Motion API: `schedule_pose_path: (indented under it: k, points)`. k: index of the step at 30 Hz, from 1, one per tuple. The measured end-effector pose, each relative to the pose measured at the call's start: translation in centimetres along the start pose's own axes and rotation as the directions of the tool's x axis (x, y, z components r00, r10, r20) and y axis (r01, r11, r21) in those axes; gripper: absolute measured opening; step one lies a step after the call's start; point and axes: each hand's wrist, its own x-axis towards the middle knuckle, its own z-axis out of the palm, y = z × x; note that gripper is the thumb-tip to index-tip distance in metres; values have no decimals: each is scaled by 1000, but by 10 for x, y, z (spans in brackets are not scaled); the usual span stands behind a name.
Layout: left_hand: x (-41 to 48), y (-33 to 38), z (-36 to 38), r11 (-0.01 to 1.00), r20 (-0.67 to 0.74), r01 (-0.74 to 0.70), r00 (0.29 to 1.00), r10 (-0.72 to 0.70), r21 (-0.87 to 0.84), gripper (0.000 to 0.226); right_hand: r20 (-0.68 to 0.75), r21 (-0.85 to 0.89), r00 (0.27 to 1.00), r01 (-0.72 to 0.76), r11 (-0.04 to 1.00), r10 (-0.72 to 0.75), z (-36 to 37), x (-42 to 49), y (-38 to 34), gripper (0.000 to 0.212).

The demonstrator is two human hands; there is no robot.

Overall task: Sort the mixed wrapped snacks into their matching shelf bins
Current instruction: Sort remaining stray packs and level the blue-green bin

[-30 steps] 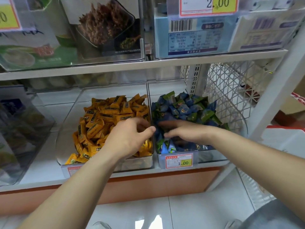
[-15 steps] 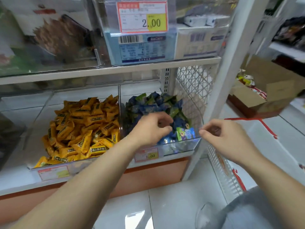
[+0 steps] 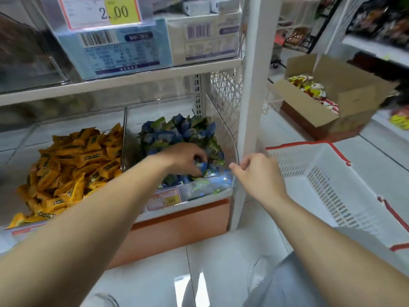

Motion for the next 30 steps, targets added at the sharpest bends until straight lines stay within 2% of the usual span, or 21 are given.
schedule_pose_path:
  k: [5,7,9,10,12,14,15,17,19,21,23,27,30]
  points:
    - [-24,-9,-25,973,177,86,976,-125,212,55,74,-32,997,8,999,-6,-5,1,12,44]
    - [-22,0,-36,965,291,96,942,-167,245,52,75,-69,997,18,997,-13,-8,1,14,43]
    - [-13,8,-45,969,321,85,934,-158,230,39,46,-103,998,34,994,-30,-10,0,16,38]
    - [-7,13,-47,973,263,69,956,-127,219,31,26,-113,998,53,992,-51,-12,0,17,33]
    - [9,21,-40,991,1,4,1000,-5,137,18,-9,-84,992,128,988,-129,-16,-2,17,21]
    - [24,30,-21,991,-206,-122,972,110,-51,12,-33,34,968,248,968,-247,-18,-5,13,11]
    - [29,32,-11,979,-229,-162,965,131,-123,18,-44,93,949,315,944,-313,-18,-7,11,8]
    - [35,27,10,973,-181,-163,974,133,-165,39,-27,174,908,415,893,-417,-17,-10,8,14]
    - [37,16,24,988,-122,-144,983,136,-57,50,100,174,874,456,873,-476,-14,-14,8,30]
    - [37,6,27,987,-37,-144,988,147,76,49,266,54,819,514,856,-508,-12,-18,9,48]
    - [35,-1,20,989,68,-124,991,118,86,52,350,-46,778,570,820,-521,-10,-20,9,54]
    - [21,-15,2,993,172,-74,983,57,90,45,312,-68,796,564,823,-519,-12,-21,5,48]
    - [7,-22,-20,990,168,-28,986,4,142,41,279,-94,818,544,834,-502,-12,-22,1,42]
